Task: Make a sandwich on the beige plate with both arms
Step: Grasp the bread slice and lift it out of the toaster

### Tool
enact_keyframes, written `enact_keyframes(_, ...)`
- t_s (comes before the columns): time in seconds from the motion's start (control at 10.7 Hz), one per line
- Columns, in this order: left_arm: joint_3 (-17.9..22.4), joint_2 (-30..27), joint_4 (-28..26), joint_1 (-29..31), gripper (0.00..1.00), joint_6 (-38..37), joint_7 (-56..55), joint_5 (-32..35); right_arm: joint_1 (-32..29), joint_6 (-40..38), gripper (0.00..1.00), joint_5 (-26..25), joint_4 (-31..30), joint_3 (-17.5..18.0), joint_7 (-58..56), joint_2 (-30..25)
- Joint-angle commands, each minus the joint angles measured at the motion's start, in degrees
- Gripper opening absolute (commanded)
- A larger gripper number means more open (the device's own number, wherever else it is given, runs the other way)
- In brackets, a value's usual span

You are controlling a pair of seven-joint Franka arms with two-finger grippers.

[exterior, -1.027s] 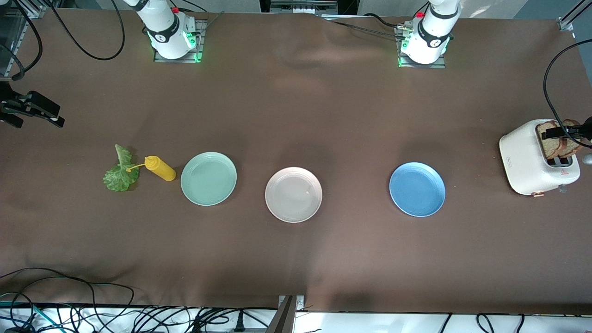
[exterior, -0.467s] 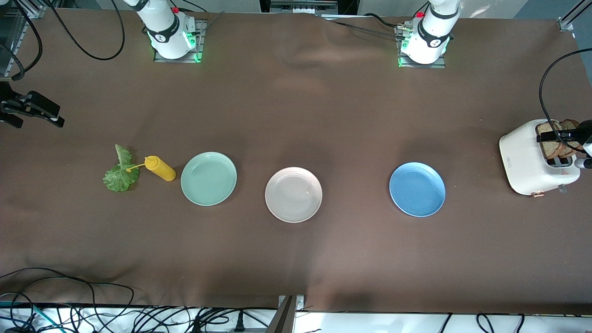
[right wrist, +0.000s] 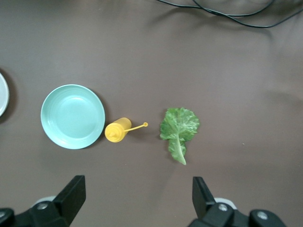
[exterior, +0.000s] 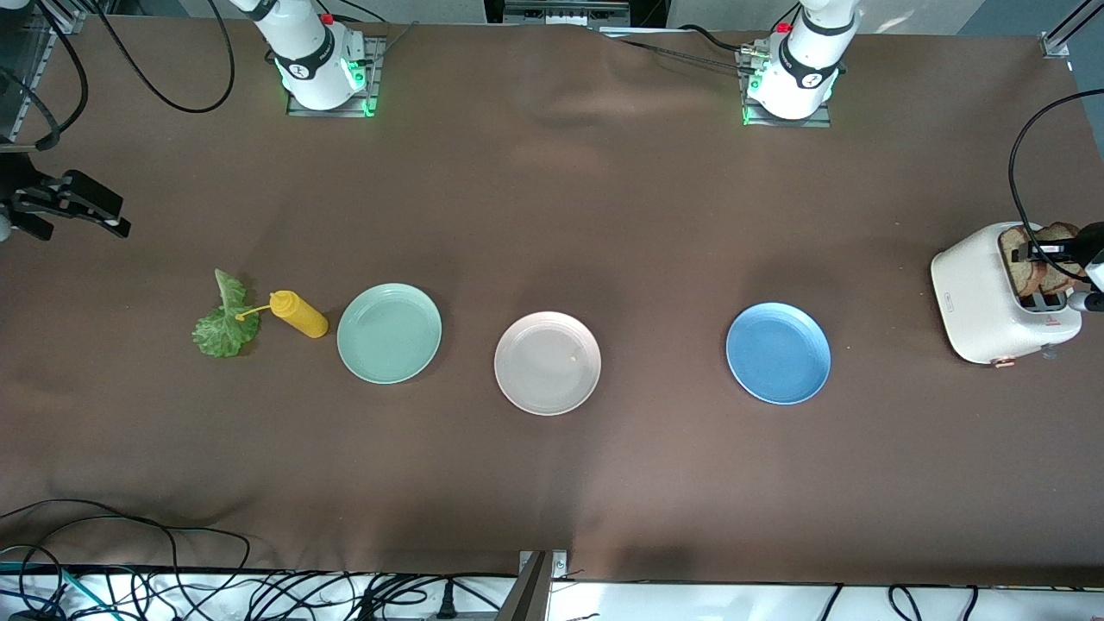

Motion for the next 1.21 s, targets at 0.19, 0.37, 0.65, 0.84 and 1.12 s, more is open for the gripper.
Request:
enact_keyframes(0.19, -0.1, -0.6, 7.3, 0.4, 0.0, -9.4, 8.1, 1.4, 1.5, -0.6, 1.0, 0.2, 0.4, 0.0, 0.2, 0.5)
enact_keyframes(0.37, -0.5, -0.7, 12.8, 0.4, 0.0, -16.3, 10.0, 1.3, 1.9, -2.7, 1.0, 0.2, 0.3, 0.3, 0.2, 0.7)
enact_keyframes(0.65, -3.0, -0.7, 19.4, -1.6, 0.0, -25.0, 7.2, -4.0, 3.1, -3.3, 1.0, 0.2, 0.4, 0.3, -0.1, 0.6)
enact_keyframes(0.84, -8.0, -0.6, 19.3, -1.7, 0.0, -26.3, -1.8, -10.6, 3.1, -5.4, 1.0, 0.2, 0.5, -0.1, 0.0, 0.4)
enact_keyframes(1.12, -12.0, 2.4, 19.1, -2.9, 0.0, -24.0, -8.7, -22.2, 3.1, -5.3, 1.0, 0.2, 0.6, -0.2, 0.1, 0.3)
